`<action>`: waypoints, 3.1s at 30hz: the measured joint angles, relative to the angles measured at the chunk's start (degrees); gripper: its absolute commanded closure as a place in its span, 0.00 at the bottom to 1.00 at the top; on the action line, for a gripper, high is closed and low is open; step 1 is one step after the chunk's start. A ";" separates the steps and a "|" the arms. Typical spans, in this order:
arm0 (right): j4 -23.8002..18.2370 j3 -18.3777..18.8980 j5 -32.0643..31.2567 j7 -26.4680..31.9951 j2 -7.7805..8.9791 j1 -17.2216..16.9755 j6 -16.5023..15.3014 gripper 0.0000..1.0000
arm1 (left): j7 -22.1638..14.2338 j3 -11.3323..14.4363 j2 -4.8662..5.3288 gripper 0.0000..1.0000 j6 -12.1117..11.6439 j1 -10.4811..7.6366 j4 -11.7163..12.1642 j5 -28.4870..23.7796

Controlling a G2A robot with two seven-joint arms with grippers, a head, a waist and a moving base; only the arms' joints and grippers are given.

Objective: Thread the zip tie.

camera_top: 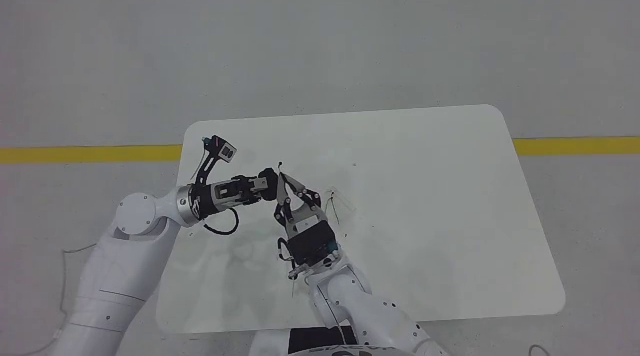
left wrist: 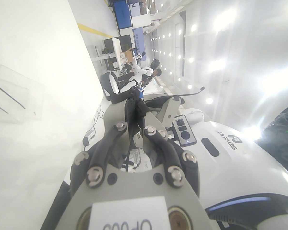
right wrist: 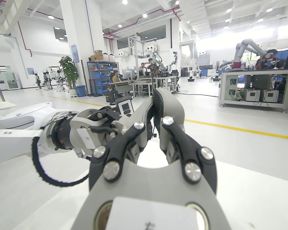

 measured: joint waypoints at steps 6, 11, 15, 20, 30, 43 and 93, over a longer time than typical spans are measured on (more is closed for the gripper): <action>0.23 -0.09 0.10 0.23 -0.01 0.11 -0.08 1.00 | 0.00 0.00 0.00 1.00 0.00 0.00 0.00 0.00; 0.29 -0.10 0.14 0.31 0.02 0.11 -0.02 1.00 | 0.00 0.00 0.00 1.00 0.00 0.00 0.00 0.00; -0.08 0.07 0.25 0.06 0.06 -0.07 0.29 1.00 | 0.00 0.00 0.00 1.00 0.00 0.00 0.00 0.00; -2.03 0.76 0.48 -0.88 0.23 -1.04 0.47 1.00 | 0.00 0.00 0.00 1.00 0.00 0.00 0.00 0.00; -5.75 1.24 1.91 1.11 0.58 -2.56 -0.42 1.00 | 0.00 0.00 0.00 1.00 0.00 0.00 0.00 0.00; -5.74 1.24 1.89 1.09 0.57 -2.55 -0.40 1.00 | 0.00 0.00 0.00 1.00 0.00 0.00 0.00 0.00; -0.57 -0.46 3.80 2.10 -1.71 2.23 -0.75 1.00 | 13.41 -6.90 -3.61 1.00 0.00 10.58 -9.09 5.85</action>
